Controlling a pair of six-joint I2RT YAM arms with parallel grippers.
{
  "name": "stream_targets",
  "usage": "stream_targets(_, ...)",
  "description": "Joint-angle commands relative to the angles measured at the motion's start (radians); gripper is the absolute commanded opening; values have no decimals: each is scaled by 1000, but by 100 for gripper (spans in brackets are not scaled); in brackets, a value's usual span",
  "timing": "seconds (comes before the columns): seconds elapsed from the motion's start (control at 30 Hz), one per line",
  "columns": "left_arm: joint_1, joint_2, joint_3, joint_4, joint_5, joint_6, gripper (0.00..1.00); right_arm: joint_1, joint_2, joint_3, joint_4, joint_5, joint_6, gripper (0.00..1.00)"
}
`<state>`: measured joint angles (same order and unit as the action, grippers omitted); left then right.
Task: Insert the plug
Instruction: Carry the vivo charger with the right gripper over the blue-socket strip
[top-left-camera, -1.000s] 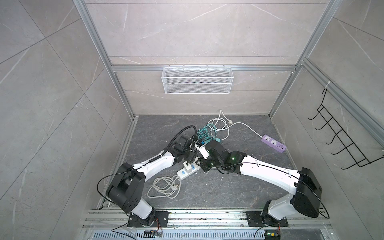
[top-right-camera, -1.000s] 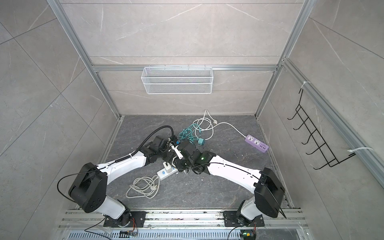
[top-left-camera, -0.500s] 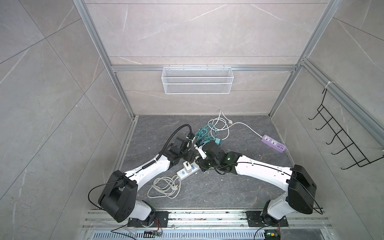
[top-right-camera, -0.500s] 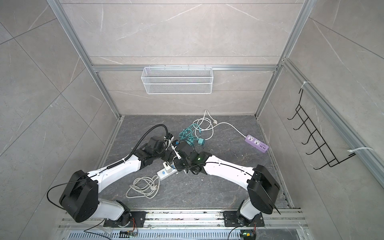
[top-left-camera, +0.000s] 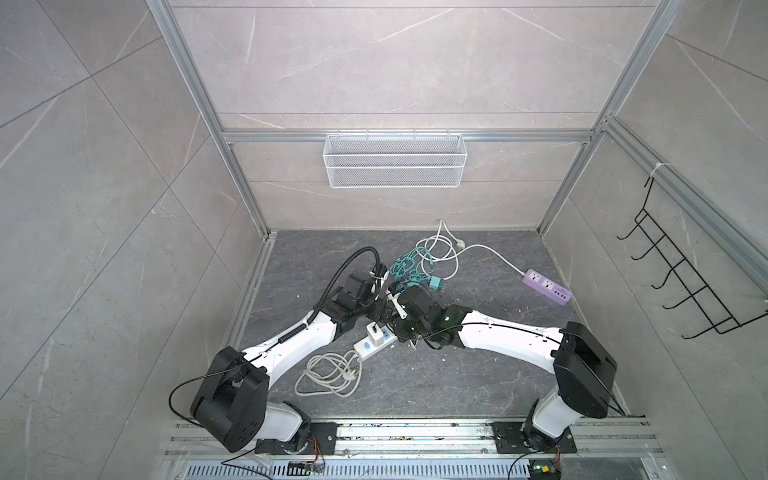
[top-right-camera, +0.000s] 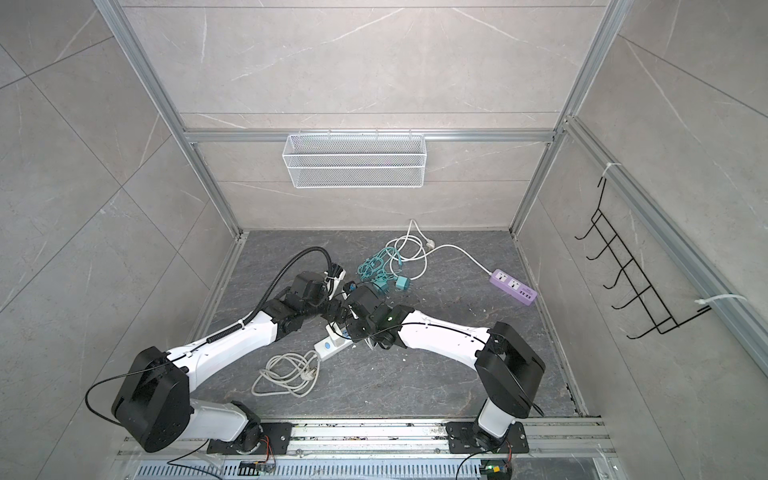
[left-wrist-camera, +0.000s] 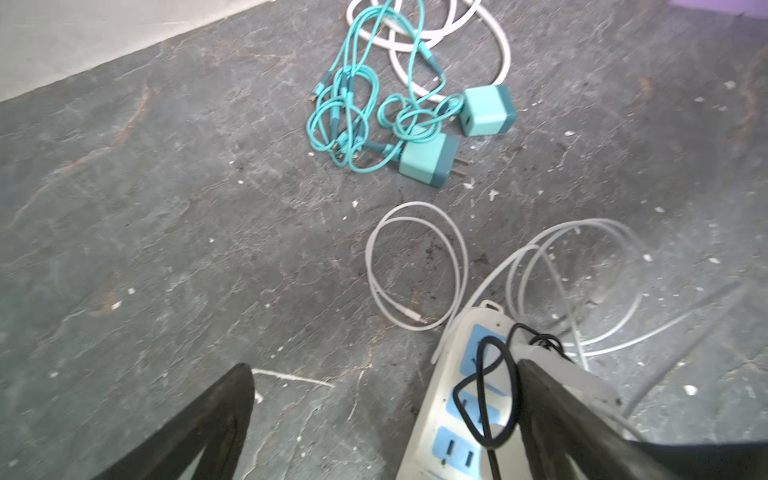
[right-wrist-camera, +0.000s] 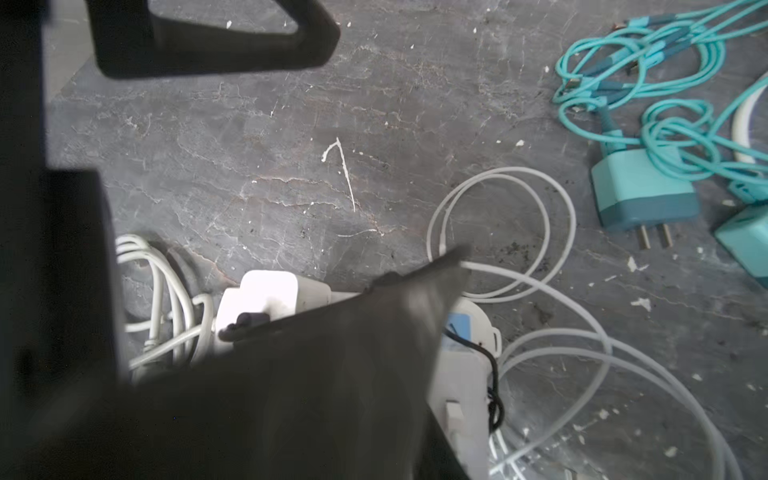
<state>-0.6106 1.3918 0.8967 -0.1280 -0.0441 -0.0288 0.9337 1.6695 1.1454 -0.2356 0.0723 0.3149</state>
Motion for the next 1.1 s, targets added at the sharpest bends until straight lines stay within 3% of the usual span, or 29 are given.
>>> stream_targets(0.0, 4, -33, 6, 49, 26, -22, 99, 6, 28, 35, 10, 25, 16, 6)
stream_targets(0.13, 6, -38, 9, 54, 18, -27, 100, 7, 47, 42, 6, 40, 16, 6)
stream_targets(0.3, 11, -78, 2, 62, -112, -62, 100, 14, 39, 39, 10, 60, 13, 6)
stream_targets(0.5, 46, -139, -21, 62, -192, -123, 100, 19, 42, 41, 20, 58, 13, 6)
stream_targets(0.73, 128, -167, -32, 28, -208, -198, 100, 28, 55, 50, 2, 78, 22, 6)
stream_targets(1.07, 160, -188, -58, 50, -234, -207, 100, 36, 72, 53, -16, 106, 32, 6)
